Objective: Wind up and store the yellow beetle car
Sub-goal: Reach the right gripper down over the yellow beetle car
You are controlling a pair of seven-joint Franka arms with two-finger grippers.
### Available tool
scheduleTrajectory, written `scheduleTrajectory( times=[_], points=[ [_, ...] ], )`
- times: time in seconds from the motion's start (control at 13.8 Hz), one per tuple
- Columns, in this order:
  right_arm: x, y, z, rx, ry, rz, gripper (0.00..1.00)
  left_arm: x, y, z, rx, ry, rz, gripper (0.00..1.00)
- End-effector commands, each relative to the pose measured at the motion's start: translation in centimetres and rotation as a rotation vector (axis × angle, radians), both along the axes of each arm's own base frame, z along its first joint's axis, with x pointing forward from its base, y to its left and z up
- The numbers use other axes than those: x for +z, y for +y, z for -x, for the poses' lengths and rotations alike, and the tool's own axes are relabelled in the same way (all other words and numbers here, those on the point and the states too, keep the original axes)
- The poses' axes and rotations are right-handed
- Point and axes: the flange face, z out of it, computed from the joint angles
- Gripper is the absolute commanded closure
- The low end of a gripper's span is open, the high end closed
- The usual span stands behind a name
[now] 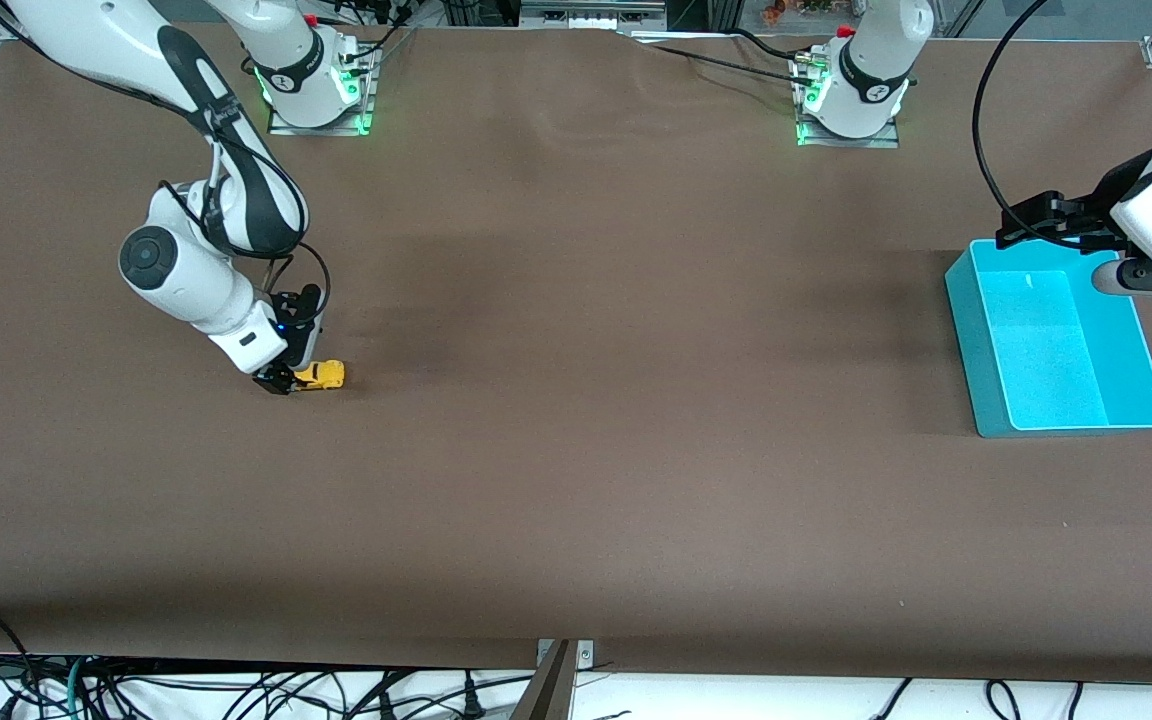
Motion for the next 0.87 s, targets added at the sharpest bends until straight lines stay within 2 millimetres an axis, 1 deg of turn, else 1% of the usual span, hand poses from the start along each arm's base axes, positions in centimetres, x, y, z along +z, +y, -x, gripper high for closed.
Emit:
scheduleTrajectory(
  times=[0.0, 0.07, 0.15, 0.22, 0.44, 0.51, 0.58, 0.65, 0.73, 0.8],
  points=[
    [-1.2, -0.55, -0.36, 0.039, -0.025, -0.014, 0.0, 0.35, -0.02, -0.19, 0.0, -0.003, -0.019, 0.0],
    [-1.54, -0.72, -0.3, 0.036, -0.019, -0.015, 0.01, 0.36, -0.11, -0.21, -0.001, -0.005, -0.019, 0.0],
    [-1.53, -0.71, -0.32, 0.039, -0.021, -0.014, 0.03, 0.36, -0.09, -0.21, -0.001, -0.005, -0.021, 0.0],
    [-1.61, -0.71, -0.3, 0.043, -0.02, -0.014, 0.1, 0.36, -0.18, -0.21, -0.003, -0.005, -0.021, 0.0],
    [-1.61, -0.71, -0.3, 0.058, -0.021, -0.013, 0.46, 0.36, -0.11, -0.21, -0.001, -0.005, -0.019, 0.0],
    [-1.61, -0.7, -0.3, 0.066, -0.022, -0.012, 0.59, 0.36, -0.11, -0.21, -0.001, -0.005, -0.019, 0.0],
    [-1.61, -0.7, -0.3, 0.078, -0.024, -0.012, 0.74, 0.36, -0.18, -0.21, -0.003, -0.005, -0.021, 0.0],
    [-1.61, -0.7, -0.29, 0.091, -0.025, -0.011, 0.81, 0.35, -0.01, -0.19, 0.0, -0.003, -0.021, 0.0],
    [-1.61, -0.7, -0.29, 0.1, -0.026, -0.01, 0.84, 0.36, 0.06, -0.21, 0.002, -0.005, -0.019, 0.0],
    [-1.6, -0.61, -0.29, 0.118, -0.028, -0.01, 0.84, 0.27, 0.06, -0.25, 0.002, -0.003, -0.019, 0.0]
  ],
)
